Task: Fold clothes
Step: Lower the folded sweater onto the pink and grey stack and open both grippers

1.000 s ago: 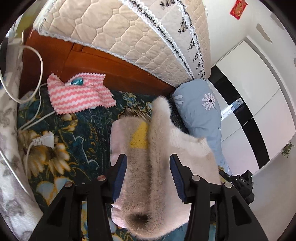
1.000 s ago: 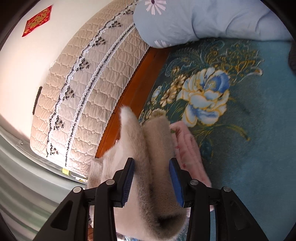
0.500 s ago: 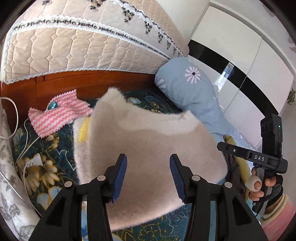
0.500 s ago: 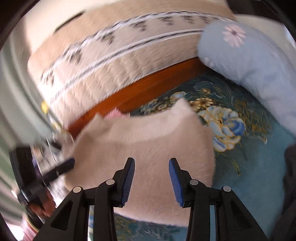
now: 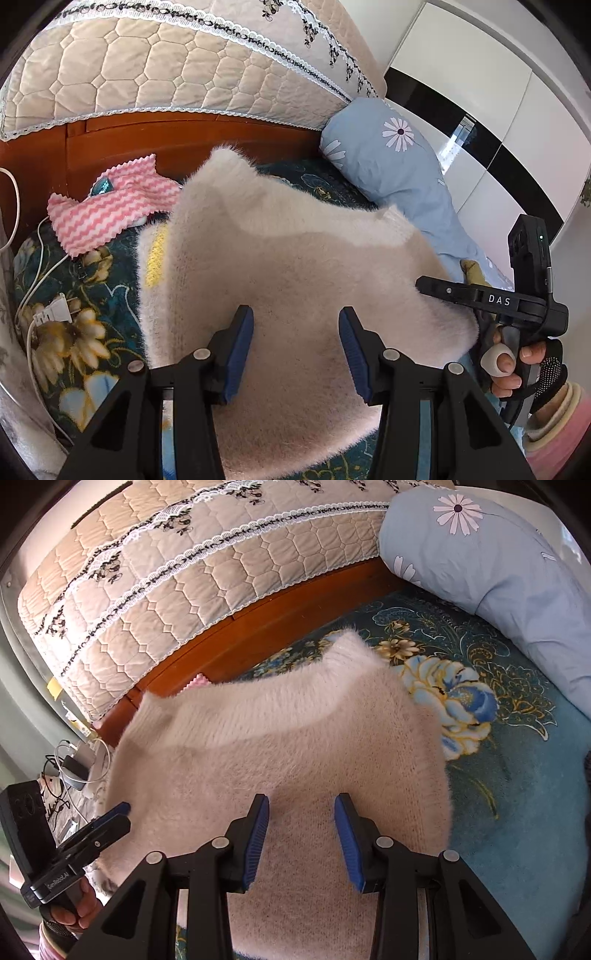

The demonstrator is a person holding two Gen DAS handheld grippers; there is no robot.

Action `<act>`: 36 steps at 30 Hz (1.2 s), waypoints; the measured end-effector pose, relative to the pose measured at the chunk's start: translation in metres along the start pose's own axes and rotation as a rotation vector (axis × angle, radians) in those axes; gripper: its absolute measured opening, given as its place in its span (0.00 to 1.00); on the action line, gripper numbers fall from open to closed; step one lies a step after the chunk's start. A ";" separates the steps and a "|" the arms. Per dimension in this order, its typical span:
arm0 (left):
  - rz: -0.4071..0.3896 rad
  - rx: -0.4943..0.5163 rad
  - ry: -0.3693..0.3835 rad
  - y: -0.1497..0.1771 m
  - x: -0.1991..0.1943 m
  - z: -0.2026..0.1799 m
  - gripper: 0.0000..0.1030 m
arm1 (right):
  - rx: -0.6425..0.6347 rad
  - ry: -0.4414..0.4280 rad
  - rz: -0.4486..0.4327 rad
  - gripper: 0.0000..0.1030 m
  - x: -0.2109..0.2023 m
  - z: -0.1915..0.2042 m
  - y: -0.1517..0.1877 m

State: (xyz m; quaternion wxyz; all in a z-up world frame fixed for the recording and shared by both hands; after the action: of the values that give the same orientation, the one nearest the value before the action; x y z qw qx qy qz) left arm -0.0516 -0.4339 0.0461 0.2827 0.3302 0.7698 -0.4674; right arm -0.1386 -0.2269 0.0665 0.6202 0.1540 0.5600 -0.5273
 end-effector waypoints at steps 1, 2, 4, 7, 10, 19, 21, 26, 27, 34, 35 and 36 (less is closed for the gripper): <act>0.001 -0.010 0.003 -0.001 0.001 0.001 0.47 | 0.001 0.009 0.003 0.40 0.002 0.001 -0.001; 0.003 -0.020 0.005 -0.001 0.001 0.002 0.47 | -0.001 0.020 0.005 0.40 0.003 0.003 -0.001; 0.005 -0.037 0.006 -0.003 0.001 0.002 0.47 | -0.003 0.042 0.006 0.40 0.006 0.004 -0.002; -0.002 -0.035 -0.022 0.000 -0.004 -0.004 0.47 | 0.013 0.063 -0.001 0.40 0.005 0.006 -0.002; -0.036 -0.037 -0.037 0.007 -0.021 -0.014 0.48 | 0.012 0.064 -0.045 0.40 -0.008 0.011 0.004; -0.154 -0.031 -0.028 0.062 -0.057 -0.062 0.48 | -0.074 0.049 -0.230 0.43 -0.055 0.018 0.077; -0.153 -0.037 -0.047 0.080 -0.047 -0.073 0.48 | -0.071 0.050 -0.241 0.45 -0.051 0.015 0.097; -0.130 -0.094 -0.111 0.110 -0.006 -0.081 0.48 | -0.030 0.084 -0.226 0.47 -0.027 -0.003 0.129; -0.118 -0.093 -0.123 0.116 0.002 -0.082 0.48 | -0.011 0.077 -0.221 0.47 -0.022 -0.009 0.133; -0.055 -0.073 -0.182 0.124 0.048 -0.091 0.60 | -0.002 0.141 -0.218 0.47 0.008 -0.042 0.150; -0.053 -0.076 -0.191 0.124 0.052 -0.092 0.62 | 0.005 0.119 -0.211 0.47 0.010 -0.045 0.151; -0.059 -0.076 -0.211 0.124 0.055 -0.094 0.62 | 0.009 0.106 -0.206 0.47 0.010 -0.047 0.151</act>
State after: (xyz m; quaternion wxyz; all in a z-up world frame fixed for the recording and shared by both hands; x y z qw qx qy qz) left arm -0.0021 -0.2925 -0.0227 0.3605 0.2454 0.7623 -0.4783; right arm -0.0413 -0.1349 -0.0176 0.5314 0.1260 0.6027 -0.5818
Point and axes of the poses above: each gripper's, at about its wrist camera, not at the fingertips, and x roughly the way its jaws point, z to its left, y to its underside, the point moved 6 cm from there along x, roughly the way its jaws point, and after that the axes turned 14 degrees about z, right-handed, at the moved point
